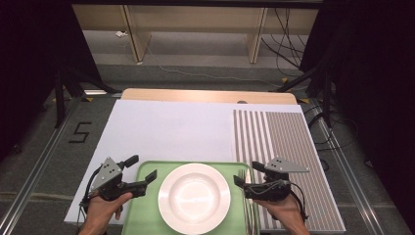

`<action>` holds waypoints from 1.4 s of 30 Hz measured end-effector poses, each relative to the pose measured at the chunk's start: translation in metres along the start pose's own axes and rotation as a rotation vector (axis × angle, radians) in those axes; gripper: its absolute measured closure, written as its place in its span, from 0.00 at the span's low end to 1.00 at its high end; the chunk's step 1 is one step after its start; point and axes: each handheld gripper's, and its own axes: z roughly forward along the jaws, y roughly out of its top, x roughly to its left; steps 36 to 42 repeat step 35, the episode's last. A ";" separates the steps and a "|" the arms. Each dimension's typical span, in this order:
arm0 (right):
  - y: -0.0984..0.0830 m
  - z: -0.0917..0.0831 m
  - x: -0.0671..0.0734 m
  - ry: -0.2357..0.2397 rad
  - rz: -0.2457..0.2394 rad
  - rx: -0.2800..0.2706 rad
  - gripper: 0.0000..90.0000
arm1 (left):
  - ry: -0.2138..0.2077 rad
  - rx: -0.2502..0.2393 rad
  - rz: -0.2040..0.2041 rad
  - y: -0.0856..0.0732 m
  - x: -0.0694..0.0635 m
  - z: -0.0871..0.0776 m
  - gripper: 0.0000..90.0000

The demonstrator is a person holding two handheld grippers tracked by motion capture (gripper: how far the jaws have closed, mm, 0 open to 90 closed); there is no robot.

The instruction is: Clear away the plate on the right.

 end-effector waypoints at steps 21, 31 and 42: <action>-0.006 -0.016 0.004 -0.020 0.011 -0.046 0.18 | -0.010 -0.013 -0.002 -0.001 0.001 0.000 0.17; -0.006 -0.017 0.003 -0.034 0.003 -0.052 0.17 | -0.005 -0.006 -0.004 0.000 0.000 -0.001 0.17; -0.006 -0.017 0.003 -0.030 0.002 -0.049 0.17 | -0.007 -0.005 0.000 0.000 0.000 0.000 0.17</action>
